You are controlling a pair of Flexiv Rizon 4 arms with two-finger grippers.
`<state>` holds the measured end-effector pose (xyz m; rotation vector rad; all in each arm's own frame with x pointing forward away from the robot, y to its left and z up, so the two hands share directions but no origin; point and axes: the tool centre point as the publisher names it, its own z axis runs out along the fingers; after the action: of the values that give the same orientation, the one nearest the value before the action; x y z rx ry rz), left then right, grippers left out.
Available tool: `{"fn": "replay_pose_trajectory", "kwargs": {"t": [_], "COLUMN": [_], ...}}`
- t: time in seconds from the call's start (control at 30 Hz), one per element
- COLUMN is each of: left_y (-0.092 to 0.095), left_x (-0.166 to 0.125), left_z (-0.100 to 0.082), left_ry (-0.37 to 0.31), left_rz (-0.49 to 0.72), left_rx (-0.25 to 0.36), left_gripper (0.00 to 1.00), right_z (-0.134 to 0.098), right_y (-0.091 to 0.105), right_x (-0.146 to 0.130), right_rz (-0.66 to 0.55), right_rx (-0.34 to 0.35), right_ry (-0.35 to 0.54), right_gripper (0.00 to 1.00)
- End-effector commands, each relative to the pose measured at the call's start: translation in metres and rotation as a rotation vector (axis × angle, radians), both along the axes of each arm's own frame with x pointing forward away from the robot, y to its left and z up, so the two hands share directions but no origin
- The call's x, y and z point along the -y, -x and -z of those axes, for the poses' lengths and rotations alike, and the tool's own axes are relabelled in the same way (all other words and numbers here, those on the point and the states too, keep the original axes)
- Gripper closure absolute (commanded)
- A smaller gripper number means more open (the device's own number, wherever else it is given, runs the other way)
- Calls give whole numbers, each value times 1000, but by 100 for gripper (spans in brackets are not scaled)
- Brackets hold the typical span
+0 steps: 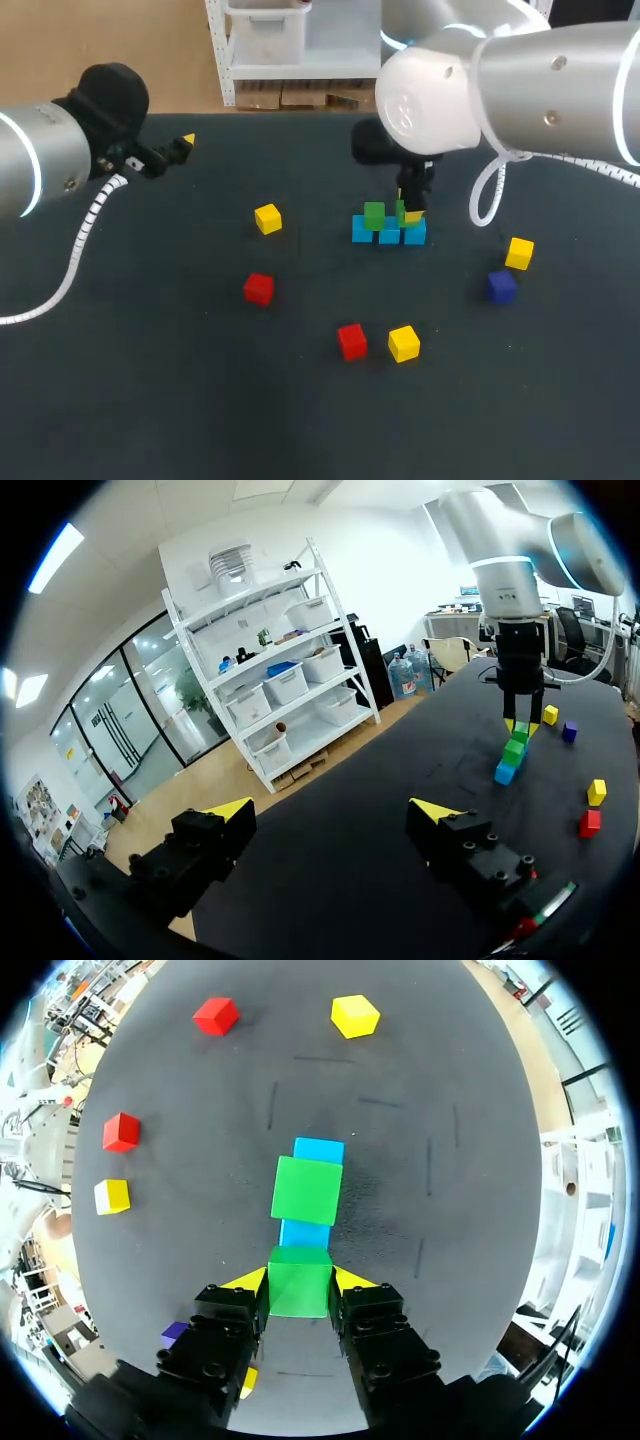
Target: Place the blue cubes, place green cubes on the blue cubes, place the yellow cubes on the green cubes, then place the red cubes on the yellow cubes, and place purple cube on the red cubes.
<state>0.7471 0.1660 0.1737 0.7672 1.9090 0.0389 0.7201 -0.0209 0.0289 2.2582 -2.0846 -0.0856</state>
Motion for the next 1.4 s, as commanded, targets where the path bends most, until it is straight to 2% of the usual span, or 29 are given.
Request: {"fn": "replay_pose_trajectory", "kwargs": {"t": [0.03,0.8,0.83,1.0,1.1,1.13,1.17,1.2,1.4], "left_y": [0,0,0,0,0,0,0,0,0], "left_x": [1,1,1,1,1,1,1,1,1], "left_z": [1,1,1,1,1,1,1,1,1], "left_ry": [-1,-1,-1,-1,-1,-1,-1,-1,-1], "left_rz": [-2,-2,-2,-2,-2,-2,-2,-2,-2], "left_rx": [3,3,3,3,3,3,3,3,3], "left_gripper": [0,0,0,0,0,0,0,0,0], "right_z": [1,7,7,8,8,8,8,8,8], "right_y": [0,-2,-2,-2,-1,-1,-1,-1,0], "right_x": [-1,-2,-2,-2,-2,-2,-2,-2,-1], "right_rz": [-4,-7,-7,-8,-11,-12,-13,-13,-13], "right_rx": [-2,-12,-12,-14,-14,-14,-13,-13,-13], "right_ry": [2,9,8,9,11,12,13,14,12], "right_gripper": [100,100,97,68,58,51,16,0,0]}}
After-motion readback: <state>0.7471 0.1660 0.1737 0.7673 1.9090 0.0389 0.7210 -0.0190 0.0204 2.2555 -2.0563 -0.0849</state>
